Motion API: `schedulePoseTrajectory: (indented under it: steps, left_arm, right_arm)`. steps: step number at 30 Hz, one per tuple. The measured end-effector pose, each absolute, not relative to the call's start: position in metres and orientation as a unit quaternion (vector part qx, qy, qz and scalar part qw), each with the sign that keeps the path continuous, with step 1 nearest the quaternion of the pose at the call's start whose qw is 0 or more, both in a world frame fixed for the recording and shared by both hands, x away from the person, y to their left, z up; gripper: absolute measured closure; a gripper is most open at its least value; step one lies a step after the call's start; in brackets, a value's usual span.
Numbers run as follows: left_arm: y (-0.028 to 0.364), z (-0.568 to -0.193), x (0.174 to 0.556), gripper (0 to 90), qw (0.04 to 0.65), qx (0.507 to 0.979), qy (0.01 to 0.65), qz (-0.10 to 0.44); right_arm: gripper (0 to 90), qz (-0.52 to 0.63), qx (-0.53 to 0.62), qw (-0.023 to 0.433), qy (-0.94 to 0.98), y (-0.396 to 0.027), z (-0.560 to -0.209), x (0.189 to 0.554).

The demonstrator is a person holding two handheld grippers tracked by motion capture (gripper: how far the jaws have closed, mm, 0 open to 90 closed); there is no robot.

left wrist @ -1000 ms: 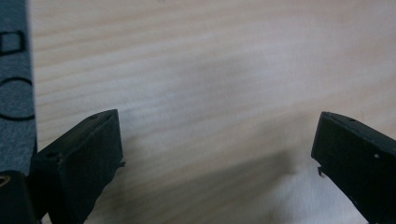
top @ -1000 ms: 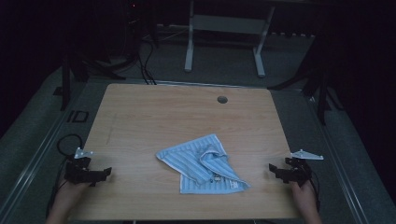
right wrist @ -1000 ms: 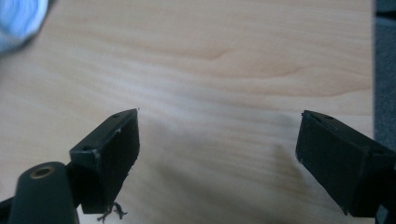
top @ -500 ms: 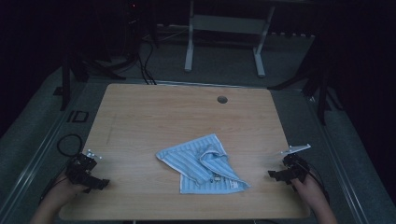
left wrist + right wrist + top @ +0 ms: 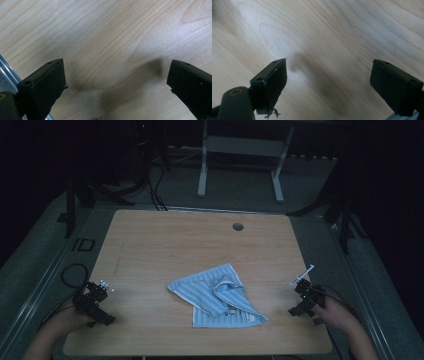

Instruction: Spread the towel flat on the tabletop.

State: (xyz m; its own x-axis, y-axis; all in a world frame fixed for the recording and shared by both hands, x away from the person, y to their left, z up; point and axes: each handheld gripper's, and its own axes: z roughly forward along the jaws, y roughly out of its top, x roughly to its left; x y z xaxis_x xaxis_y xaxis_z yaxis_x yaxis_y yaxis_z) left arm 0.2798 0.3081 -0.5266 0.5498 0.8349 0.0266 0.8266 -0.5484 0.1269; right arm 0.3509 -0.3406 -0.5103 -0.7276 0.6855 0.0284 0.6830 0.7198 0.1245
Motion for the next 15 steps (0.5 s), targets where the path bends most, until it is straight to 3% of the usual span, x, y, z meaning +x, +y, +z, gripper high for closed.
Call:
schedulePoseTrajectory:
  steps: [9,15]
  left_arm:
    - [0.298,-0.527,0.280,2.2,-0.027,0.885,0.465,-0.004]
    - [0.286,-0.519,0.283,2.2,-0.009,0.887,0.461,-0.009]
  right_arm:
    - [15.6,0.000,0.334,-0.011,0.943,-0.329,-0.507,0.358]
    - [16.1,-0.026,0.303,-0.037,0.952,-0.315,-0.504,0.359]
